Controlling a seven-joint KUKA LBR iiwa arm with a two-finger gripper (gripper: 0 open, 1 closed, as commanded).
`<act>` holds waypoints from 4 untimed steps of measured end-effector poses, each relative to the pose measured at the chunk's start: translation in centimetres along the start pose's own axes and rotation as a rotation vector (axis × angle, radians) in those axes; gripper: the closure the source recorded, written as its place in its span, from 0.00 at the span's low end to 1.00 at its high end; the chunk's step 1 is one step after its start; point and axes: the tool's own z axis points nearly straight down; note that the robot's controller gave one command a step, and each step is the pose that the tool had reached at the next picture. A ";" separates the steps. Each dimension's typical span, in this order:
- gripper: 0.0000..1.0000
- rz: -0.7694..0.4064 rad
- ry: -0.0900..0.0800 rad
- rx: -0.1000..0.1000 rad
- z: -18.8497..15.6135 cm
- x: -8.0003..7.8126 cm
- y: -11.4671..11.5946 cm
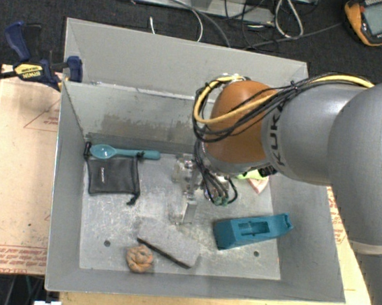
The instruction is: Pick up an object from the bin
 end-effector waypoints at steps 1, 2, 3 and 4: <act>0.00 0.033 0.000 -0.002 -0.7 2.3 -1.5; 0.00 0.049 0.000 -0.001 0.1 5.1 -4.5; 0.00 0.056 -0.003 -0.004 -4.8 6.7 -7.5; 0.00 0.141 0.007 -0.002 -5.1 9.1 -10.9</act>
Offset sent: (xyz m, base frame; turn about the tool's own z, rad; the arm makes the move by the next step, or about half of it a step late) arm -0.0573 -0.0547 -0.0045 0.0514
